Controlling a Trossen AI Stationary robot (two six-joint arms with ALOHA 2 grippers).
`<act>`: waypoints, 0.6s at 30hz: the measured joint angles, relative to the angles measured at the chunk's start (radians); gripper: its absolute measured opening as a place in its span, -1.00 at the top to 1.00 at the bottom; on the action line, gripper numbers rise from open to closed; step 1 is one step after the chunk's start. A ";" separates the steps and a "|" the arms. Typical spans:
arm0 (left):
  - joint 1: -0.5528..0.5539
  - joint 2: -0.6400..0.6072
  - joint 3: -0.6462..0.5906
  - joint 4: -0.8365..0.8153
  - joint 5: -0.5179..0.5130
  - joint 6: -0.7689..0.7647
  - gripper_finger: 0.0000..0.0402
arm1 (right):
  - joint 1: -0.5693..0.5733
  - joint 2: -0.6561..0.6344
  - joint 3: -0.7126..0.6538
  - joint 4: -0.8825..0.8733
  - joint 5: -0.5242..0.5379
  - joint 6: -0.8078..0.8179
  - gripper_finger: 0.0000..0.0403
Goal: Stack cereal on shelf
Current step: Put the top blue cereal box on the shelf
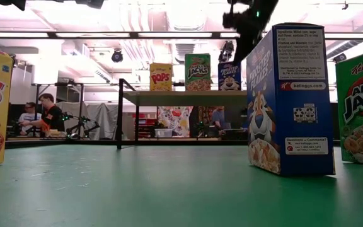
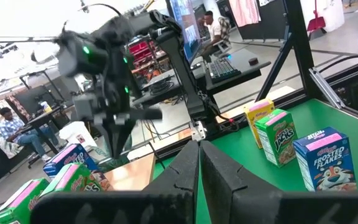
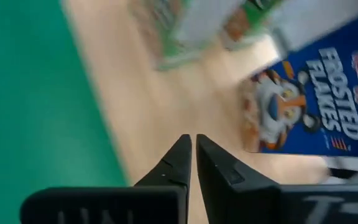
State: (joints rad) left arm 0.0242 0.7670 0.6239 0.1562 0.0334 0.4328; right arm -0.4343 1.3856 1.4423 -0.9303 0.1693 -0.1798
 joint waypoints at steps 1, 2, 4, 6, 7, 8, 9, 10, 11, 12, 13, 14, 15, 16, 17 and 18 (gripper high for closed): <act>0.000 0.000 0.000 0.000 0.000 0.000 1.00 | 0.000 -0.007 -0.038 0.037 0.042 -0.007 0.95; 0.000 0.000 0.000 0.000 0.000 0.000 1.00 | 0.000 -0.012 -0.071 0.075 0.082 -0.014 0.95; 0.000 0.000 0.000 -0.001 0.000 0.000 1.00 | 0.000 -0.019 -0.122 0.154 0.132 -0.023 0.96; 0.000 0.000 0.000 -0.001 0.000 0.000 1.00 | -0.003 -0.024 -0.154 0.219 0.162 -0.033 0.96; 0.000 0.000 0.000 -0.001 0.000 0.000 1.00 | -0.005 -0.024 -0.162 0.246 0.177 -0.041 0.96; 0.000 0.000 0.000 -0.001 0.000 0.000 1.00 | -0.009 -0.024 -0.168 0.271 0.192 -0.045 0.96; 0.000 0.000 0.000 -0.001 0.000 0.000 1.00 | -0.012 -0.024 -0.169 0.284 0.208 -0.050 0.96; 0.000 0.000 0.000 -0.001 0.000 0.000 1.00 | -0.018 -0.023 -0.169 0.289 0.224 -0.056 0.96; 0.000 0.000 0.000 -0.001 0.000 0.000 1.00 | -0.025 -0.023 -0.169 0.292 0.247 -0.061 0.96; 0.000 0.000 0.000 -0.001 0.000 0.000 1.00 | -0.033 -0.023 -0.168 0.291 0.269 -0.066 0.96; 0.000 0.000 0.000 -0.002 0.000 0.000 1.00 | -0.041 -0.023 -0.167 0.290 0.286 -0.067 0.96; 0.000 0.000 0.000 -0.002 0.000 0.000 1.00 | -0.050 -0.022 -0.166 0.290 0.296 -0.068 0.96; 0.000 0.000 0.000 -0.002 0.000 0.000 1.00 | -0.059 -0.022 -0.165 0.290 0.299 -0.071 0.96; 0.000 0.000 0.000 -0.002 0.000 0.000 1.00 | -0.068 -0.022 -0.164 0.291 0.301 -0.075 0.96; 0.000 0.000 0.000 -0.002 0.000 0.000 1.00 | -0.076 -0.023 -0.164 0.291 0.302 -0.081 0.96; 0.000 0.000 0.000 -0.002 0.000 0.000 1.00 | -0.083 -0.022 -0.164 0.290 0.302 -0.084 0.96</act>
State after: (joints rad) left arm 0.0246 0.7671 0.6241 0.1547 0.0334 0.4332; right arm -0.5174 1.3632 1.2781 -0.6403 0.4709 -0.2636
